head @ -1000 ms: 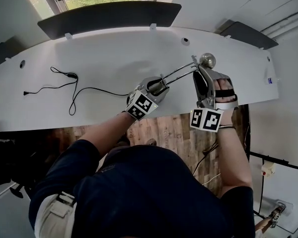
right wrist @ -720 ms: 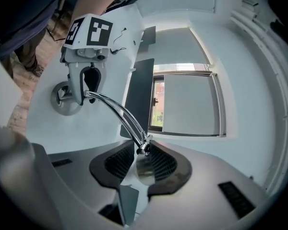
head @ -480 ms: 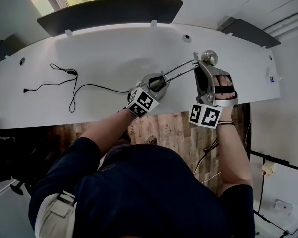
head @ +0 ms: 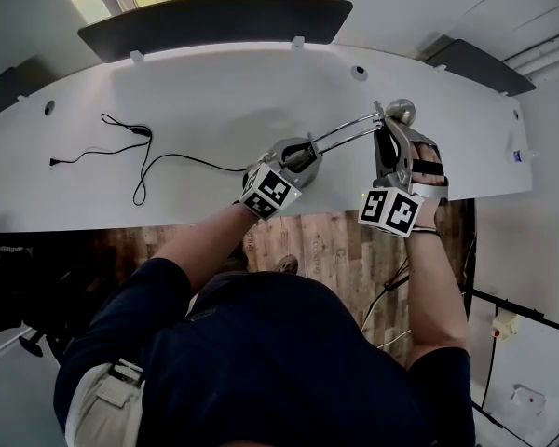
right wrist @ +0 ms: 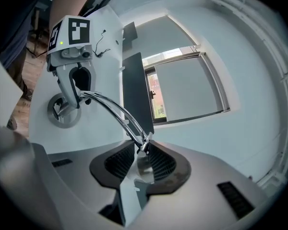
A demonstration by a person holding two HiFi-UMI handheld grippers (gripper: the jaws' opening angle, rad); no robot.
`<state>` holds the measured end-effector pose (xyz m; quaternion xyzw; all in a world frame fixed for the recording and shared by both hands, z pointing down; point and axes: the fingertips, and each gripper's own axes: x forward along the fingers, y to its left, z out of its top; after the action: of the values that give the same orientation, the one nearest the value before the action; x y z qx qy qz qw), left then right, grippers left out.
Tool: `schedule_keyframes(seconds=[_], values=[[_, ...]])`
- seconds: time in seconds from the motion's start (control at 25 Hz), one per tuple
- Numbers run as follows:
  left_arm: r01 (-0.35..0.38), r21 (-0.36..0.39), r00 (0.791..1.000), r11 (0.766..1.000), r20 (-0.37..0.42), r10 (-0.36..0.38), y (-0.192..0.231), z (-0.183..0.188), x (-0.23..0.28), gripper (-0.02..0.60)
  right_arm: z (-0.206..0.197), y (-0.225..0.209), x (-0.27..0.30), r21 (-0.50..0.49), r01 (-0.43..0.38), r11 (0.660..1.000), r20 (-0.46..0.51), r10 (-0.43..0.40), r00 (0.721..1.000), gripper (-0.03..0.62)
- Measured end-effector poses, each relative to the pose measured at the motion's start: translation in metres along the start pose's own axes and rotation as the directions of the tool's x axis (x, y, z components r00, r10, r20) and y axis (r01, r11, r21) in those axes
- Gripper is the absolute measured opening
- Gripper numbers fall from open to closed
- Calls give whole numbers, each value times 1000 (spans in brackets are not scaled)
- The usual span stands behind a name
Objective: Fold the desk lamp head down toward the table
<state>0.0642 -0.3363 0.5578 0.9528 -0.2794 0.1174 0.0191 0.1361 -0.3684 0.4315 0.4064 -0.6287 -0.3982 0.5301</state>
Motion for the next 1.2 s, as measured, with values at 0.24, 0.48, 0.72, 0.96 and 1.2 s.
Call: schedule_keyframes(seconds=[0.24,0.48,0.72,0.96,1.2], values=[[-11,9,1000,1000,15,11,2,-2,0,124,-4,3,5,85,20,996,27,-23,999,97],[-24,11,1000,1000,6,24,2,-5,0,124,-17,14,12,158,11,987,24,-15,1000,97],[-37,-10,999,999,-20,36,1,-7,0,124,-37,40,28,273,-43,961,9,42,999,93],[-57,18,998,998,-41,57,4,-14,0,121,-47,98,51,315,-163,935,11,168,986,80],[-64,9,997,998,-45,64,4,-16,0,118,-44,131,63,456,-224,861,58,222,973,81]])
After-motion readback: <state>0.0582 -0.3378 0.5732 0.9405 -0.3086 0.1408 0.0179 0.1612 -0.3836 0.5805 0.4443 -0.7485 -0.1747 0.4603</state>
